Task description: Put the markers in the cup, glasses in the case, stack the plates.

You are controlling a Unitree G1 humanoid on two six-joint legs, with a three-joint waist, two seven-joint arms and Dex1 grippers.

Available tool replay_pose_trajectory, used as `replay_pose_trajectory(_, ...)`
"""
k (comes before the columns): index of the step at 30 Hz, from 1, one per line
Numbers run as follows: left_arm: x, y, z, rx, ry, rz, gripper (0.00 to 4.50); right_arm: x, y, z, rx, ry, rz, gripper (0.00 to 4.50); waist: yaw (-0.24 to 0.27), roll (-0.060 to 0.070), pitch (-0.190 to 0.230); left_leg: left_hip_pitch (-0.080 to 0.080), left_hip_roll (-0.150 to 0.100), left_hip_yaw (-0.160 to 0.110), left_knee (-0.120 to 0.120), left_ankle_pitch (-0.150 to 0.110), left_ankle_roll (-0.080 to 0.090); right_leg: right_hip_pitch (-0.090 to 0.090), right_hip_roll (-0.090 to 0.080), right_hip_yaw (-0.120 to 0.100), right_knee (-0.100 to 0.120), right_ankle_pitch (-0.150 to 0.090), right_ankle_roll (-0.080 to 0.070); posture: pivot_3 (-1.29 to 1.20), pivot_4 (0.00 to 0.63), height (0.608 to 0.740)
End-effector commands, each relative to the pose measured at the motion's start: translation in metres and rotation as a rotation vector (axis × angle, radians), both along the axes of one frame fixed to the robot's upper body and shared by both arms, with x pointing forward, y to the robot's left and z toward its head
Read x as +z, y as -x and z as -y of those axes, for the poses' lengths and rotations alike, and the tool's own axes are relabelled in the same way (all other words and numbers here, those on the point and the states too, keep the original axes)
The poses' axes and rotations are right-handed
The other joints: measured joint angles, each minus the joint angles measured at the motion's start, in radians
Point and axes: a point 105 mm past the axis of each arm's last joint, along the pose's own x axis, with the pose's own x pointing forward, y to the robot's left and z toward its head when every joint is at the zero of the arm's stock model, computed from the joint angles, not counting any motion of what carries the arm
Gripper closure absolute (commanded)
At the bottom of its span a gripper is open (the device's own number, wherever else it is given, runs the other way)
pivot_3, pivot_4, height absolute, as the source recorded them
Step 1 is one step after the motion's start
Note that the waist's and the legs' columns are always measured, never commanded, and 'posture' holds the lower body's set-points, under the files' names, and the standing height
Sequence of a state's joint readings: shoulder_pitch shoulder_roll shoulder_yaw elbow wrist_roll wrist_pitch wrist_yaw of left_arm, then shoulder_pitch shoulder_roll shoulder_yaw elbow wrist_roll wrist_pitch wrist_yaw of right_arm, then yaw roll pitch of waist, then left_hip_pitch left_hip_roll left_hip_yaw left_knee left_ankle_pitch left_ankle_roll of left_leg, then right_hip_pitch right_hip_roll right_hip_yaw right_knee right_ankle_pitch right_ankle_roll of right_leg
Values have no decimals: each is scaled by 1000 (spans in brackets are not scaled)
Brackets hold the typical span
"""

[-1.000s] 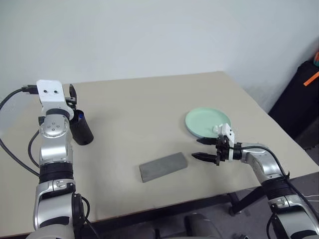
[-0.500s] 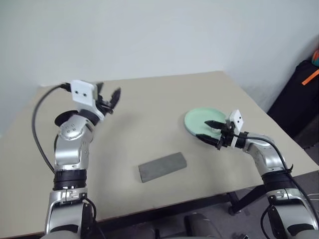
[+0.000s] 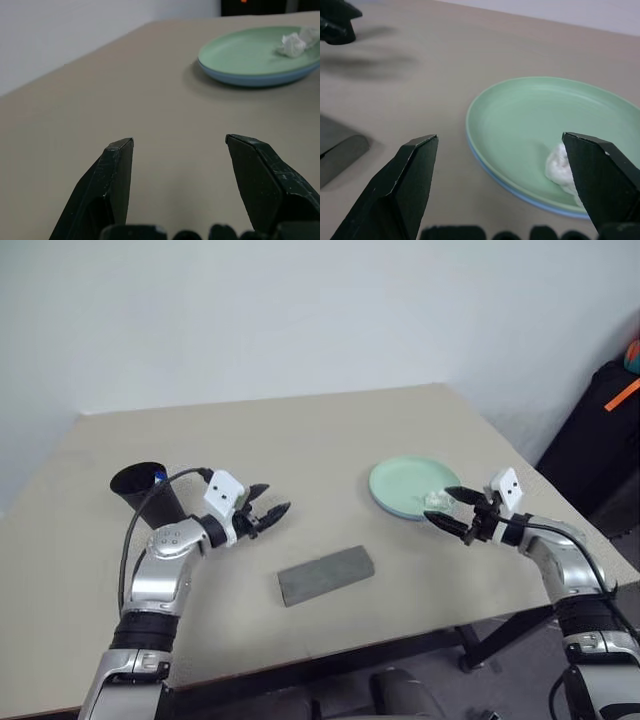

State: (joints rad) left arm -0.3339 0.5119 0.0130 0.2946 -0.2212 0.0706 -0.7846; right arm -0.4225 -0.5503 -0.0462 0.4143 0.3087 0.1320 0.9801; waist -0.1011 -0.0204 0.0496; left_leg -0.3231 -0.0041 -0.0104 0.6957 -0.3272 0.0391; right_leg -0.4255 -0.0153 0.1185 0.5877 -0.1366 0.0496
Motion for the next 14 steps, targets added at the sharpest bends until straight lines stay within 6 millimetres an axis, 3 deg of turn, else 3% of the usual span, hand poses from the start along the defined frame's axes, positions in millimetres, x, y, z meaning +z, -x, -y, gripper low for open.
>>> replay_pose_trajectory(1,9,-10,6,6,-23,69,1411,15,-5,18,-48,25,61,186,0,0,0,0,0,0,0,0,0,0,0,0,0,0,0,0,0,740)
replay_pose_trajectory(14,8,-12,34,3,48,96,1411,16,3,35,-99,44,68,186,1,0,0,-1,0,0,0,0,0,1,0,1,0,1,2,0,0,740)
